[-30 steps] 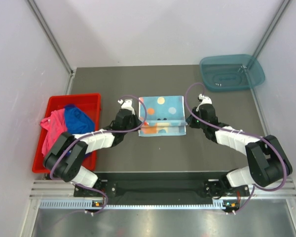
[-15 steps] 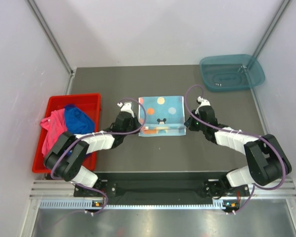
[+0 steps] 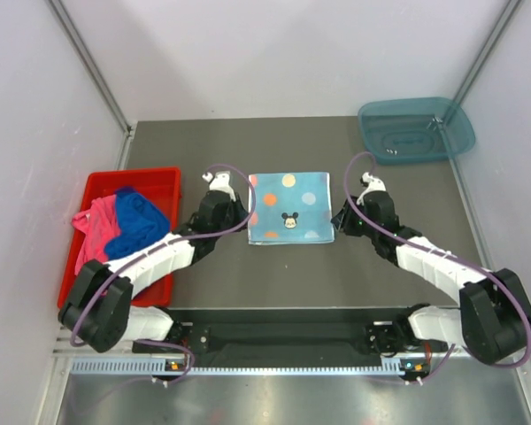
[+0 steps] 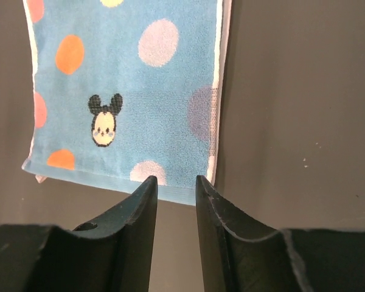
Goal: Fold and stack the towels
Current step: Fold the towel
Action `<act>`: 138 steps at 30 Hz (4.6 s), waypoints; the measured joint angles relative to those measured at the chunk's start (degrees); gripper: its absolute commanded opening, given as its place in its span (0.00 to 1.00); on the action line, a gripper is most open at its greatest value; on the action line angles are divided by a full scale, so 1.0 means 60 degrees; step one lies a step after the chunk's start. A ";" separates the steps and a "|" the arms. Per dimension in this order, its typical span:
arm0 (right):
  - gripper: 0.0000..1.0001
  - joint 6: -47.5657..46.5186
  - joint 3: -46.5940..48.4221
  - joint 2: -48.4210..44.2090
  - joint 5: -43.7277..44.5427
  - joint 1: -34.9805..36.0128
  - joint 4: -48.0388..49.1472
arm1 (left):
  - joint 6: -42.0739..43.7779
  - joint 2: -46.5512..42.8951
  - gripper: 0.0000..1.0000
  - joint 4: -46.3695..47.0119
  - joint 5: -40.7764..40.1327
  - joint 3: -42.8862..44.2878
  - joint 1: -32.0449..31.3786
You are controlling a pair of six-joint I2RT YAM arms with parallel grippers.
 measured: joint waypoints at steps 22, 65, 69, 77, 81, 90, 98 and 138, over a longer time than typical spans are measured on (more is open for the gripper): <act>0.29 0.0557 0.0408 0.2441 0.0692 0.0743 0.0197 | -0.1009 0.2601 0.14 -0.0193 0.0590 0.0586 -0.0790; 0.10 0.3588 0.7078 0.9734 -0.2994 -0.1260 0.4149 | -0.0127 0.7927 0.17 -0.0331 0.1209 0.7264 0.1235; 0.11 0.3825 0.6798 0.9734 -0.3209 -0.1625 0.4448 | -0.0259 0.7934 0.17 -0.0240 0.1202 0.7235 0.1308; 0.13 0.3286 0.6838 0.9723 -0.3442 -0.1920 0.4368 | -0.0404 0.7934 0.21 -0.0189 0.1184 0.7220 0.1464; 0.13 0.2718 0.7227 0.9723 -0.3526 -0.2051 0.3792 | -0.0404 0.7934 0.26 -0.0142 0.1188 0.7220 0.1526; 0.15 0.1566 0.8207 0.9632 -0.3523 -0.2116 0.2517 | 0.0069 0.7934 0.28 -0.0463 0.0878 0.7628 0.1723; 0.25 0.0506 0.8448 0.8677 -0.2976 -0.2116 0.1035 | 0.0590 0.7927 0.33 -0.0871 0.0568 0.7876 0.1909; 0.38 -0.2055 0.8382 0.8528 -0.0401 -0.1399 -0.1359 | 0.1512 0.7883 0.42 -0.1206 0.0586 0.7705 0.1909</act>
